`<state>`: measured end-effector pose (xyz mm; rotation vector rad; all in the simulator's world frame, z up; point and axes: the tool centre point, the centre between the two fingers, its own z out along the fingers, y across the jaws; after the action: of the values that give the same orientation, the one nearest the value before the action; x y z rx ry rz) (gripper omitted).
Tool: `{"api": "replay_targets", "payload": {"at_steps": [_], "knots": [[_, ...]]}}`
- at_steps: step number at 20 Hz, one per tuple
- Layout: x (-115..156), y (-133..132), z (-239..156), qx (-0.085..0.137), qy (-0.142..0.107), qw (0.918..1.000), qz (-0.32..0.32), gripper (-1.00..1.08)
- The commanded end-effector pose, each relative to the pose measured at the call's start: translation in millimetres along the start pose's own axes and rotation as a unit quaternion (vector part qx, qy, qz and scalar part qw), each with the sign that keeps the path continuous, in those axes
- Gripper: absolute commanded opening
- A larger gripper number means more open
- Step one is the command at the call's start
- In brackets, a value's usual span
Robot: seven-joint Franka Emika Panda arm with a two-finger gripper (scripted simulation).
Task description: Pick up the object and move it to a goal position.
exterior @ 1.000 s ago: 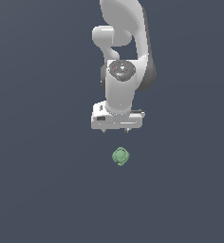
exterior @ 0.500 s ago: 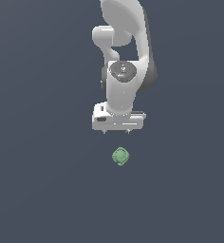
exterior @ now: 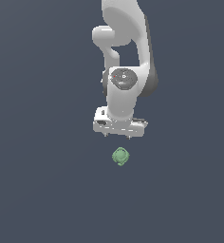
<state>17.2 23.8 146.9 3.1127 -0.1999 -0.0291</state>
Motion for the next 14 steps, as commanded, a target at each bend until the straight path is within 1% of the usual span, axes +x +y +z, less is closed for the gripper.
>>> {"api": "replay_targets", "payload": {"at_steps": [1, 4, 7, 10, 14], "knots": [[4.7, -2.5, 5.2, 0.002, 0.000, 0.9995, 0.031, 1.00], [11.1, -6.0, 12.2, 0.004, 0.001, 0.9974, 0.073, 1.00], [17.3, -9.4, 19.5, 0.006, 0.002, 0.9934, 0.114, 1.00], [23.3, -12.9, 26.9, 0.008, 0.002, 0.9878, 0.156, 1.00], [30.7, -17.3, 36.6, 0.010, 0.003, 0.9780, 0.208, 1.00]]}}
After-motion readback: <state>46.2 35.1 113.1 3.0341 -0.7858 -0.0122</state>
